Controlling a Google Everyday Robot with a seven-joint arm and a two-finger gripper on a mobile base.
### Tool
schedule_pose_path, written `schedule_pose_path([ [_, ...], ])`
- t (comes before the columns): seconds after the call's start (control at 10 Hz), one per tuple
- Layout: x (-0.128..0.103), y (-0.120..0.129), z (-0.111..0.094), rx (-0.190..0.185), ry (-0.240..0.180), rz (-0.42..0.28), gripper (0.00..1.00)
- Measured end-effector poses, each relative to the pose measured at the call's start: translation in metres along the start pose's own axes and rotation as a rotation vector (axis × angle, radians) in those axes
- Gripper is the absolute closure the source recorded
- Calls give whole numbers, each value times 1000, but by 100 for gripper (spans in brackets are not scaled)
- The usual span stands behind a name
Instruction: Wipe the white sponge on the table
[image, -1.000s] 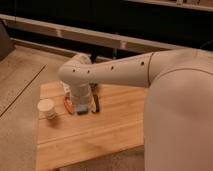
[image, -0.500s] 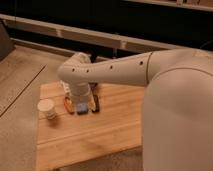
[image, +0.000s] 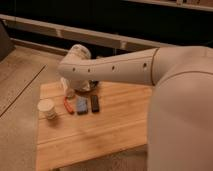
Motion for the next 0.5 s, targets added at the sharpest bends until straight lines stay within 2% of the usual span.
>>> schedule_pose_path([
  [0.2,-6,2,-6,-18,-48,-21,35],
  [0.4,-6,4,-4,-19,-41,-21,35],
  [0.5,-6,0,4,-11,-21,-21,35],
])
